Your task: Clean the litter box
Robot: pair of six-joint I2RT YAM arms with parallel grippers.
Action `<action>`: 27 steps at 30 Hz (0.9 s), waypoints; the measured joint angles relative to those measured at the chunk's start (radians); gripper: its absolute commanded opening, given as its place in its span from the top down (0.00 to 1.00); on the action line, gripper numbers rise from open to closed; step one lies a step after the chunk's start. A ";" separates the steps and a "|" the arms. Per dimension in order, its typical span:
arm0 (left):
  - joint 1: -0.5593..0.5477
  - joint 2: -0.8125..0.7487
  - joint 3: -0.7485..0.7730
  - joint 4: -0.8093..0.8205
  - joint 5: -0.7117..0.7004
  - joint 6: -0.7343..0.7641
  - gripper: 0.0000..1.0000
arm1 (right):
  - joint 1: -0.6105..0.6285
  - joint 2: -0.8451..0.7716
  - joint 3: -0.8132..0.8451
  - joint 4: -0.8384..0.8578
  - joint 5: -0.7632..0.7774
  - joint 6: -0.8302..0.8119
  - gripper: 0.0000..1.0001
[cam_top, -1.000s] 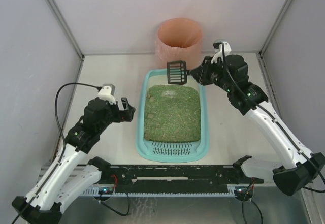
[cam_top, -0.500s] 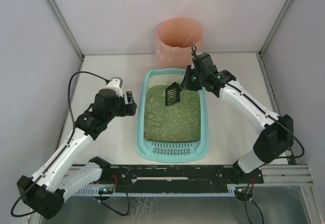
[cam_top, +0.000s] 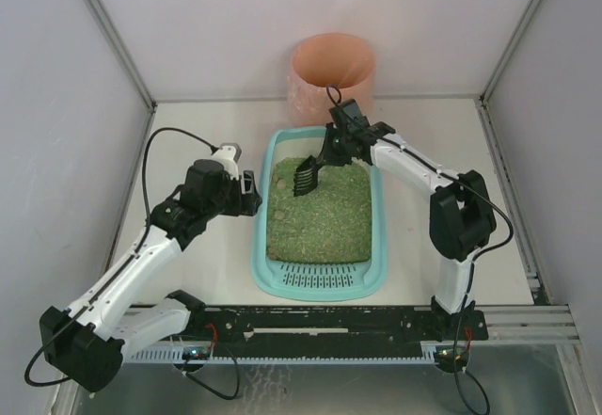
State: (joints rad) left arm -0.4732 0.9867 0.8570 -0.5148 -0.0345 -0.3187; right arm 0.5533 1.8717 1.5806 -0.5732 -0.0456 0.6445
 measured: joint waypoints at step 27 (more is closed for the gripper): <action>-0.034 0.008 0.002 -0.020 -0.003 0.041 0.30 | 0.007 -0.012 -0.283 0.379 -0.323 0.233 1.00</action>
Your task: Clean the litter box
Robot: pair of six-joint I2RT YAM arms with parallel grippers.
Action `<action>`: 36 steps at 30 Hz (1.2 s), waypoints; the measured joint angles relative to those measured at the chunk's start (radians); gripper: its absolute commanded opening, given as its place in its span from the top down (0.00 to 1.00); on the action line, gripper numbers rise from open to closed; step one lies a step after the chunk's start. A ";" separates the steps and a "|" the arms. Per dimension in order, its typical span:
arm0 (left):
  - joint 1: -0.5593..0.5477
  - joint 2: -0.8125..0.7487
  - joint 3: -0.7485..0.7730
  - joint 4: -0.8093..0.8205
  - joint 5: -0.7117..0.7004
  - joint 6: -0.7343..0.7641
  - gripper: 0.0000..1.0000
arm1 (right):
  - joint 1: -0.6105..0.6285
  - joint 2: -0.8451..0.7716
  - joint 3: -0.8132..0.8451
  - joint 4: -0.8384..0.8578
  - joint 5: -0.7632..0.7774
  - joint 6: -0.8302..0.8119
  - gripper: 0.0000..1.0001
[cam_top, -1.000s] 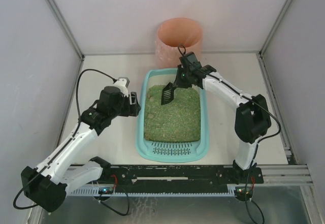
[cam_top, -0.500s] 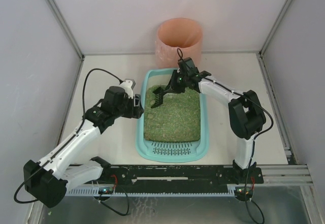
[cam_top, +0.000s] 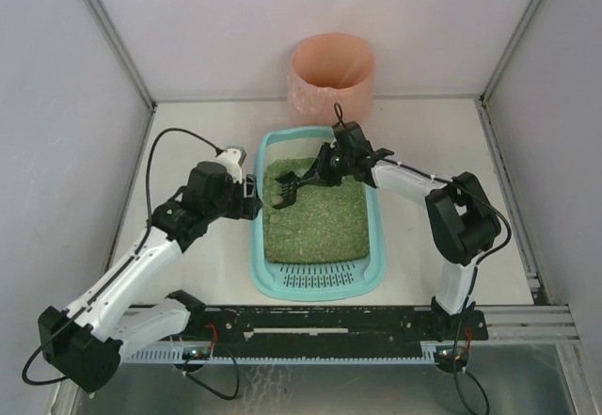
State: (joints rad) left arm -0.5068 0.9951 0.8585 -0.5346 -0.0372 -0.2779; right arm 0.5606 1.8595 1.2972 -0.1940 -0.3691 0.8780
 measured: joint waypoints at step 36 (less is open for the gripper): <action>0.000 -0.343 -0.074 0.039 -0.219 -0.018 0.22 | -0.313 -0.678 -0.754 0.512 -0.332 0.302 1.00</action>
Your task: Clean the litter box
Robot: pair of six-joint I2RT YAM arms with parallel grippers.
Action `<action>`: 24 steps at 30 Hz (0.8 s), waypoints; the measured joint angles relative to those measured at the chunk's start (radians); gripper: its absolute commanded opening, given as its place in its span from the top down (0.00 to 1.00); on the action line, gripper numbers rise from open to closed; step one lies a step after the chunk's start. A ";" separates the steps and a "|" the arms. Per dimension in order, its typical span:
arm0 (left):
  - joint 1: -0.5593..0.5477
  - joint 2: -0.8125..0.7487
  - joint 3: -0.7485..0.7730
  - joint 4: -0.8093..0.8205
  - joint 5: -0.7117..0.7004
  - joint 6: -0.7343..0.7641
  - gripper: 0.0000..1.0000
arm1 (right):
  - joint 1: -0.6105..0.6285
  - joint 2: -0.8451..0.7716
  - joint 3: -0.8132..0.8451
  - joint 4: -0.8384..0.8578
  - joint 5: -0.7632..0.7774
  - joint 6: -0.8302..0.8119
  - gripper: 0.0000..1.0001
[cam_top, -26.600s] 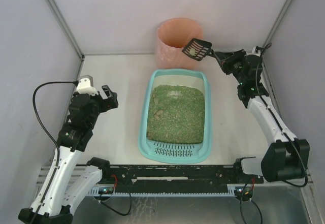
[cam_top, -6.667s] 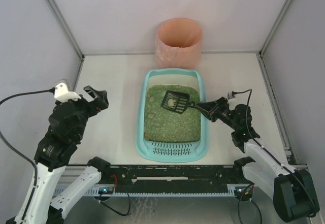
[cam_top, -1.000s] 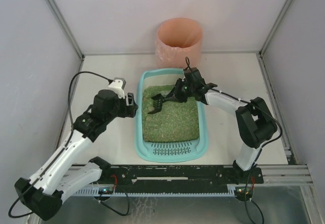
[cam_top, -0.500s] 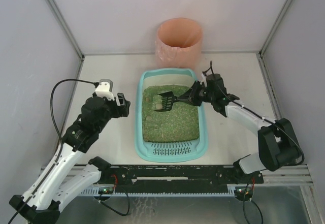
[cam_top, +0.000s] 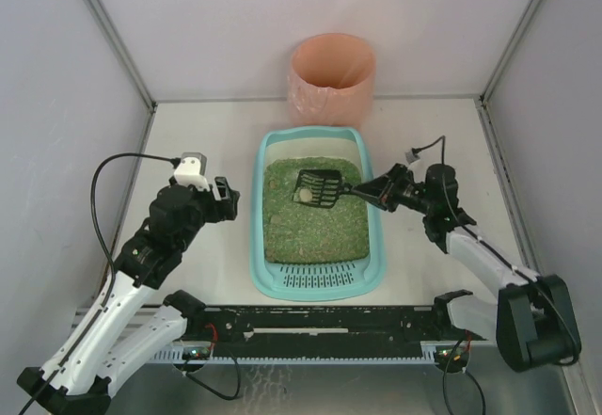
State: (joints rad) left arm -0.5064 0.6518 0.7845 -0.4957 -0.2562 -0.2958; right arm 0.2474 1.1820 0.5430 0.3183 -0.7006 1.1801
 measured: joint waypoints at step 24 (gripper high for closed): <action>0.000 -0.019 -0.001 -0.001 -0.004 0.000 0.21 | -0.071 -0.179 -0.101 0.021 -0.044 0.103 1.00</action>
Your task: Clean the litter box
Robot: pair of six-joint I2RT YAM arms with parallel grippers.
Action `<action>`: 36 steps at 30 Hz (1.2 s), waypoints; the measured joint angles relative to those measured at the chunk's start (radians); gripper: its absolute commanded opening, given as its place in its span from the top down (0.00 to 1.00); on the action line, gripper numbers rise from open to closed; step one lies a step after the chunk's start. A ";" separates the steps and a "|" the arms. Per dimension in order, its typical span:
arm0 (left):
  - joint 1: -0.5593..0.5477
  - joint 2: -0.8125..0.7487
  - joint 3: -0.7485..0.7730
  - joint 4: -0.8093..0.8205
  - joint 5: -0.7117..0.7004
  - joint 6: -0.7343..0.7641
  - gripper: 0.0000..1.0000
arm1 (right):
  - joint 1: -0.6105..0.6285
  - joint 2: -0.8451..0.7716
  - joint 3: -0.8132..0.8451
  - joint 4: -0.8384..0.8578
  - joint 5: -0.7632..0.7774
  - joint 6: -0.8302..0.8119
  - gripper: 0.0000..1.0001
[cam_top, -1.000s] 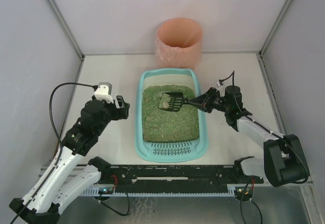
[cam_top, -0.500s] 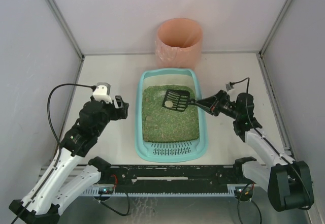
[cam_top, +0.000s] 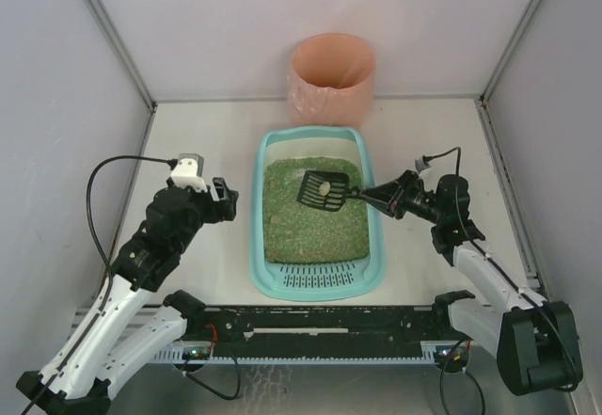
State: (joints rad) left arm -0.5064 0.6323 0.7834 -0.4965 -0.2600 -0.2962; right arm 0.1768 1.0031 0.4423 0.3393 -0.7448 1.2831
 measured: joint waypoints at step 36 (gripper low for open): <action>0.010 0.014 0.000 -0.024 -0.001 0.000 0.20 | 0.015 0.025 0.090 -0.126 0.048 -0.082 1.00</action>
State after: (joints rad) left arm -0.4969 0.6468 0.7834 -0.5209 -0.2611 -0.2962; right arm 0.1921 1.0279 0.5323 0.2131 -0.6964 1.2015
